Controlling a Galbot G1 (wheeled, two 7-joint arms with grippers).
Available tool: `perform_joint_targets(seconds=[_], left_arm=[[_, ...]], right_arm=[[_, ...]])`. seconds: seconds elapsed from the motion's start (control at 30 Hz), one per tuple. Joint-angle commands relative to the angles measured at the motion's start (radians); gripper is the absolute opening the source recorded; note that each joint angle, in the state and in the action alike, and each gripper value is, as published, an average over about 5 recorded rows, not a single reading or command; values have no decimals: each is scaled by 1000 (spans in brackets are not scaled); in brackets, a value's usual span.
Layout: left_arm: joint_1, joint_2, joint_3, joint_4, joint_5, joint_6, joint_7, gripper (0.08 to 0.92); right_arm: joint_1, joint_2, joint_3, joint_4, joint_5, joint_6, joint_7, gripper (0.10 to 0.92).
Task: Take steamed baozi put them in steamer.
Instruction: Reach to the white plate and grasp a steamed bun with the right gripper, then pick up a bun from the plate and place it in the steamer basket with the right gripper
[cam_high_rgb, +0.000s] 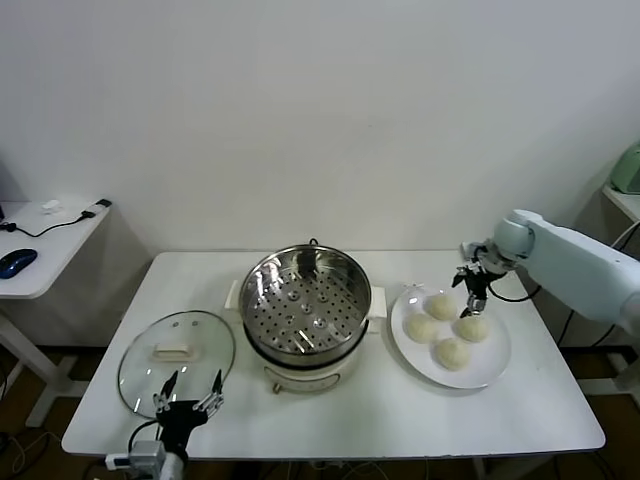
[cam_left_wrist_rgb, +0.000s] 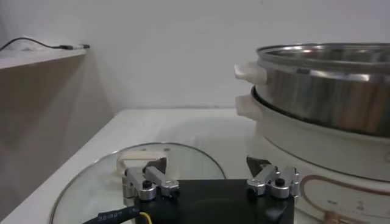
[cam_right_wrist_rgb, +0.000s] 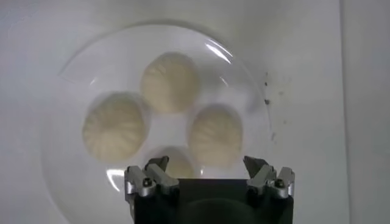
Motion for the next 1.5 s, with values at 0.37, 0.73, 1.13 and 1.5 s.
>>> perform_joint_targets(seconds=[0.37, 0.73, 1.13, 1.5], left_arm=[[-12, -2, 12, 10, 3, 4, 1, 823], [-10, -6, 15, -1, 6, 9, 0, 823], [16, -20, 33, -48, 26, 17, 0, 823], [22, -18, 35, -54, 29, 19, -4, 823]], right_arm=[[-80, 165, 94, -241, -50, -3, 9, 817], [-34, 134, 61, -169, -22, -1, -27, 650], [594, 119, -363, 179, 312, 120, -89, 628], [727, 351, -411, 569, 371, 392, -72, 628]])
